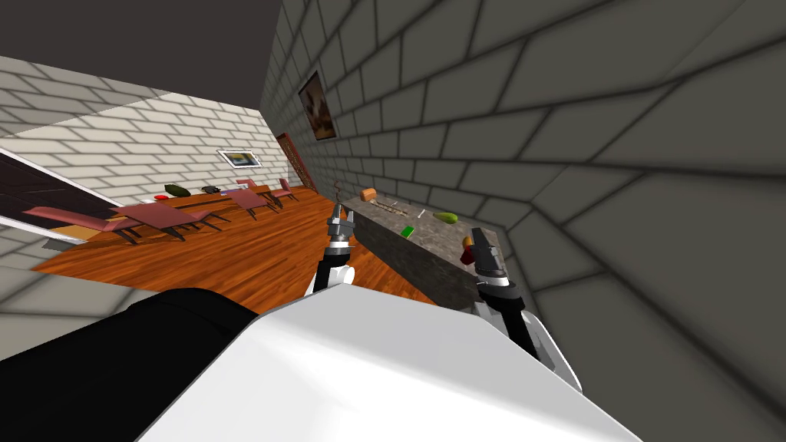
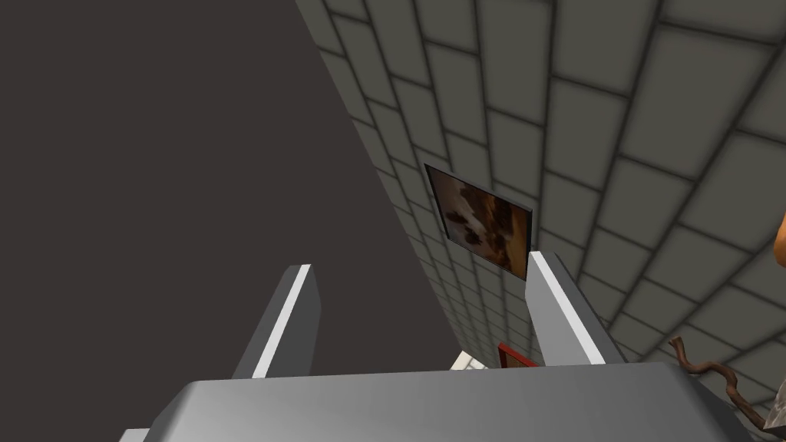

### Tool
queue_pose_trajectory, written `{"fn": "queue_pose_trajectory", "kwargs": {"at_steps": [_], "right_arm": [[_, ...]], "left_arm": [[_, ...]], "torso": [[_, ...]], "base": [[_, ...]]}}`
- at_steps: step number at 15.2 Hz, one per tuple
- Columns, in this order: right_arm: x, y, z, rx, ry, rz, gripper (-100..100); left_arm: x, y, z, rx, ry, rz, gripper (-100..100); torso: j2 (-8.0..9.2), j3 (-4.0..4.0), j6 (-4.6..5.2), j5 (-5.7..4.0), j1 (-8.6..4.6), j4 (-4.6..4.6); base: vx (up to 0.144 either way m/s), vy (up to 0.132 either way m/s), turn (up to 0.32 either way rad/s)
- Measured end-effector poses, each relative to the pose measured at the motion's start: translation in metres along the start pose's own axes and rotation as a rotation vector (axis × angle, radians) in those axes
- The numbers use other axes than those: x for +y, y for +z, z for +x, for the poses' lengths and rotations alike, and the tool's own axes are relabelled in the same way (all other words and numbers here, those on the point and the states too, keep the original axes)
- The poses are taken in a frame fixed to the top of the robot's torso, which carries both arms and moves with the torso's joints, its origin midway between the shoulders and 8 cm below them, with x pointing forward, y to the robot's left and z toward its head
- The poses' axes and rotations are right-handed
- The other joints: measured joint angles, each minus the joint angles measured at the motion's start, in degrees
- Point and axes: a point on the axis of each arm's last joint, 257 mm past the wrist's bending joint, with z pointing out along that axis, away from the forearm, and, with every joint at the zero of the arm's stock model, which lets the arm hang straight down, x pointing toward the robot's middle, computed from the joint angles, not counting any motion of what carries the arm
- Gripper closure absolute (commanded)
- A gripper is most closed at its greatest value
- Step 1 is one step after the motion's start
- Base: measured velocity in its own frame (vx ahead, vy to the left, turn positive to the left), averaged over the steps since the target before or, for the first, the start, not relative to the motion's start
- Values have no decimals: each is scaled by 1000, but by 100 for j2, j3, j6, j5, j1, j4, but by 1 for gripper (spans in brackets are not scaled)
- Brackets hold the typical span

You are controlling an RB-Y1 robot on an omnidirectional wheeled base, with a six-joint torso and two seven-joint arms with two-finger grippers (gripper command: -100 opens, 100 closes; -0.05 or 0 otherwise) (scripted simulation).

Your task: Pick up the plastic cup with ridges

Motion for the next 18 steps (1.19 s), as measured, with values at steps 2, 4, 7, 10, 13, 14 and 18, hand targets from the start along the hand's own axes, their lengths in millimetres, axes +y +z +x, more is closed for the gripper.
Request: {"fn": "queue_pose_trajectory", "kwargs": {"at_steps": [2,4,7,10,13,14,18], "right_arm": [[-7,-2,4,43,-29,6,-100],[-19,-9,12,98,-66,22,-100],[-32,-17,19,170,-117,34,-100],[-47,-25,25,241,-167,47,-100],[-62,-34,30,313,-220,60,-100],[-68,-38,32,341,-240,65,-100],[-84,-52,34,431,-308,78,-100]], "left_arm": [[0,0,0,0,0,0,0],[0,0,0,0,0,0,0],[0,0,0,0,0,0,0],[0,0,0,0,0,0,0],[0,0,0,0,0,0,0],[0,0,0,0,0,0,0],[0,0,0,0,0,0,0]], "torso": [[0,0,0,0,-2,0],[-1,0,0,0,0,0],[-1,-1,0,0,0,0],[0,0,-1,0,0,0],[0,0,-1,0,-1,0],[0,0,0,0,0,0],[0,0,0,0,-2,0]], "base": [[9,29,26],[8,37,30],[10,32,19],[6,32,24],[7,30,24],[9,24,8],[10,30,26]]}}
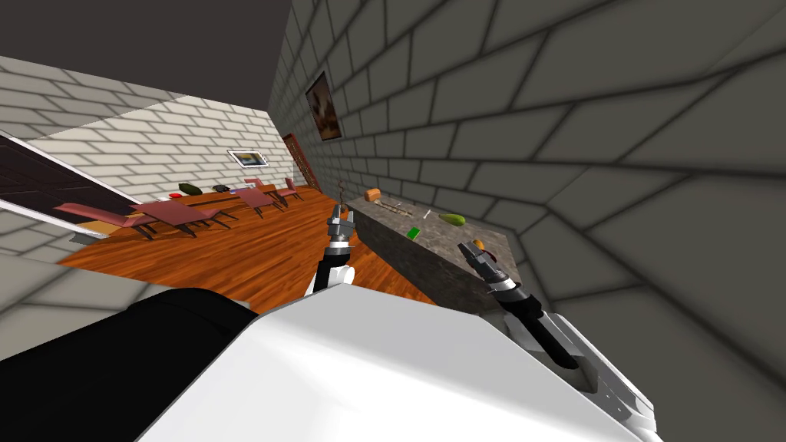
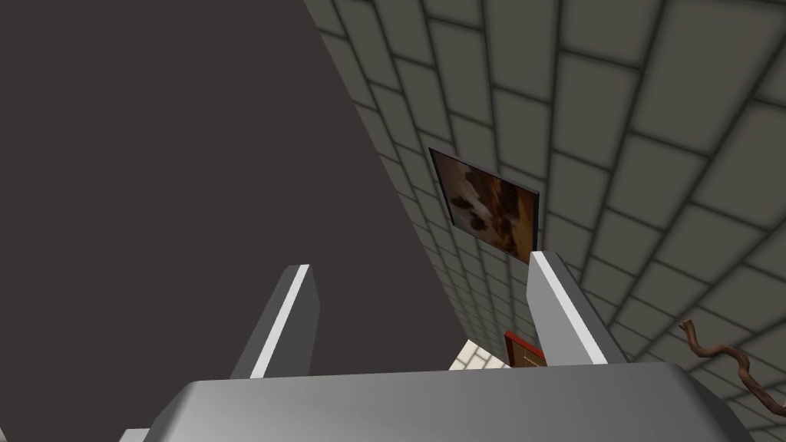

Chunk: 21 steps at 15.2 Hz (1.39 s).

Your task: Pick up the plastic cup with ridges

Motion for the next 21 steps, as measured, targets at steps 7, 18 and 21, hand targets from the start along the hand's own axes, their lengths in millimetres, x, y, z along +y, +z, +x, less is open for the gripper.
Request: {"fn": "queue_pose_trajectory", "kwargs": {"at_steps": [7,18,21], "right_arm": [[-40,-22,22,175,-135,32,-100],[-98,-66,37,448,-352,63,-100],[-117,-80,37,525,-411,71,-100]], "left_arm": [[0,0,0,0,0,0,0],[0,0,0,0,0,0,0],[0,0,0,0,0,0,0]], "torso": [[-3,-2,0,0,-1,-1],[-3,-2,0,-1,-4,-1],[-3,-2,0,-1,-5,-1]], "base": [[14,28,29],[13,20,30],[15,15,33]]}}
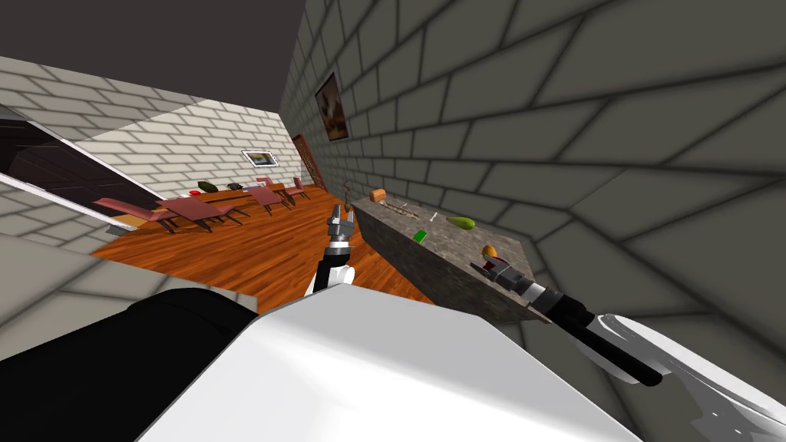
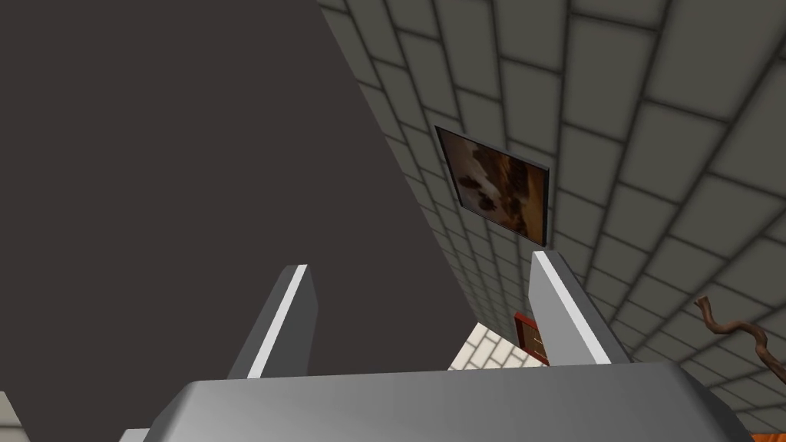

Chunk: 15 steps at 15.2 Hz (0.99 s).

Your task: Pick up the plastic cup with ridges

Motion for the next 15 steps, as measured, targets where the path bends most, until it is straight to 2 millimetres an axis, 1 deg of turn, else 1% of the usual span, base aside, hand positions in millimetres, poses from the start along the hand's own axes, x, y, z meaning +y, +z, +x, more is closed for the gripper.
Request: {"fn": "queue_pose_trajectory", "kwargs": {"at_steps": [2,3,5,6,8,9,13,14,15], "right_arm": [[-11,-7,10,59,-45,5,-100],[-14,-9,12,76,-60,5,-100],[-25,-18,24,135,-103,9,-100],[-29,-20,25,152,-118,9,-100],[-41,-30,35,210,-158,11,-100],[-43,-33,36,227,-173,9,-100],[-67,-58,55,354,-257,10,-100],[-70,-61,56,373,-272,7,-100],[-75,-68,60,405,-291,6,-100]], "left_arm": [[0,0,0,0,0,0,0],[0,0,0,0,0,0,0],[0,0,0,0,0,0,0],[0,0,0,0,0,0,0],[0,0,0,0,0,0,0],[0,0,0,0,0,0,0],[0,0,0,0,0,0,0],[0,0,0,0,0,0,0],[0,0,0,0,0,0,0]], "torso": [[0,0,-1,1,0,0],[1,0,0,0,0,0],[0,0,-1,0,0,0],[0,0,0,0,0,0],[-1,0,0,1,2,0],[0,0,0,1,3,0],[-3,-2,-1,2,7,-1],[-3,-2,-1,1,6,-1],[-2,-1,0,2,7,0]], "base": [[13,13,27],[14,12,46],[15,12,34],[14,17,44],[15,19,28],[14,23,49],[20,24,45],[18,25,53],[21,28,55]]}}
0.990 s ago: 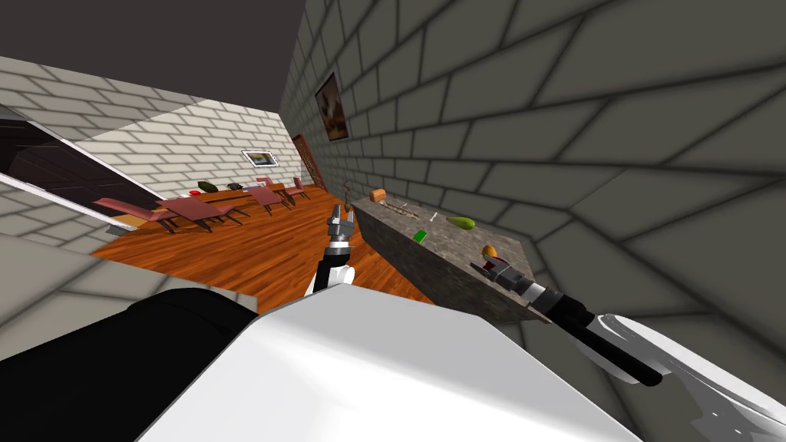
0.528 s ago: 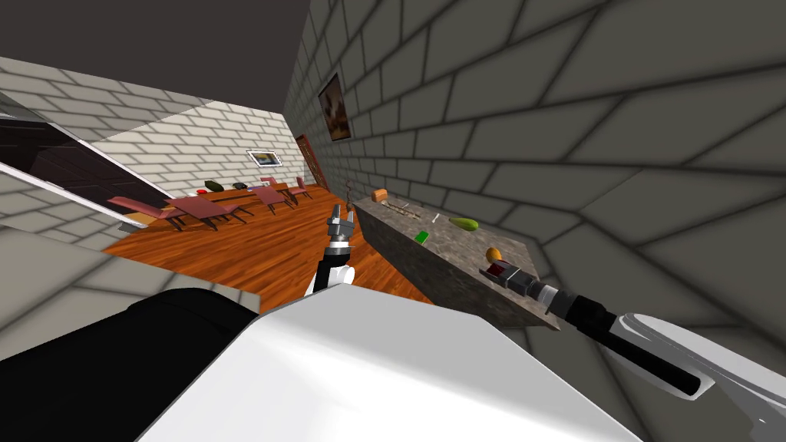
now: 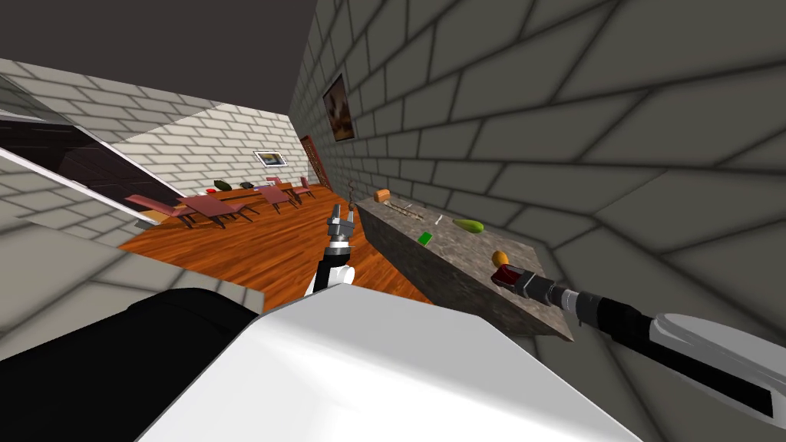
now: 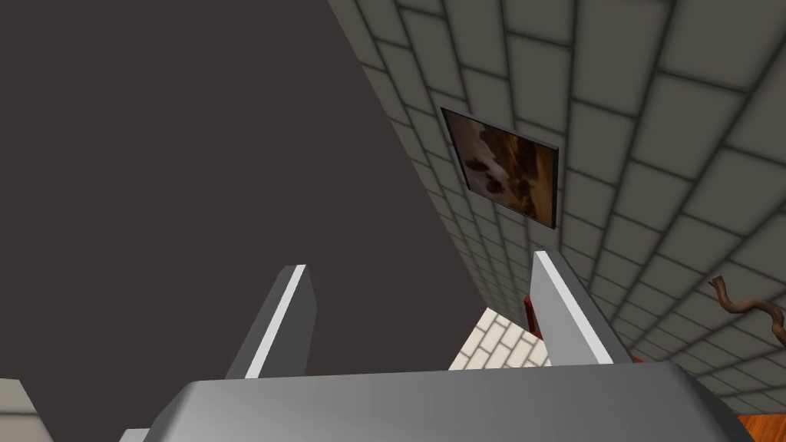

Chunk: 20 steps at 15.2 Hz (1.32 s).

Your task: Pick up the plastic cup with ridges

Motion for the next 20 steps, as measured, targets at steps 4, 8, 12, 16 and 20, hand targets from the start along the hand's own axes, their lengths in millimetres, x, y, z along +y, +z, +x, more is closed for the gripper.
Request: {"fn": "queue_pose_trajectory", "kwargs": {"at_steps": [4,8,12,16,20], "right_arm": [[-18,-16,32,135,-85,-16,-100],[-27,-38,66,273,-163,-45,-100],[-34,-63,96,401,-231,-85,-100],[-41,-101,133,552,-296,-140,-100],[-43,-134,158,678,-342,-203,-100]], "left_arm": [[0,0,0,0,0,0,0],[0,0,0,0,0,0,0],[0,0,0,0,0,0,0],[0,0,0,0,0,0,0],[0,0,0,0,0,0,0]], "torso": [[-5,-3,-2,2,9,-1],[-10,-6,-2,3,16,-3],[-12,-7,-2,4,20,-3],[-17,-10,-2,5,30,-4],[-19,-11,-3,6,28,-5]], "base": [[29,45,71],[42,60,68],[48,69,85],[55,84,81],[60,72,84]]}}
